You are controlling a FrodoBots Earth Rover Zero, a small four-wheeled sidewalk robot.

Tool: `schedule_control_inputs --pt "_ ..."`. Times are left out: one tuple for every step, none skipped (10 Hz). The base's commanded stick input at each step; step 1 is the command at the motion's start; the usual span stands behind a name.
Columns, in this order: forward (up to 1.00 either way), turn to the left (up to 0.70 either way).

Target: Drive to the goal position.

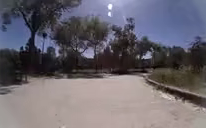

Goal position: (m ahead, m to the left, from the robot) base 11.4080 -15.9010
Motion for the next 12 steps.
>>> schedule_control_inputs --pt "1.00 0.00" --pt "1.00 0.00" --pt "1.00 0.00" --pt "1.00 0.00" --pt "1.00 0.00" --pt "1.00 0.00" --pt "1.00 0.00" --pt "1.00 0.00" --pt "1.00 -0.09" --pt "1.00 -0.40" --pt "1.00 -0.40" --pt "1.00 -0.40"
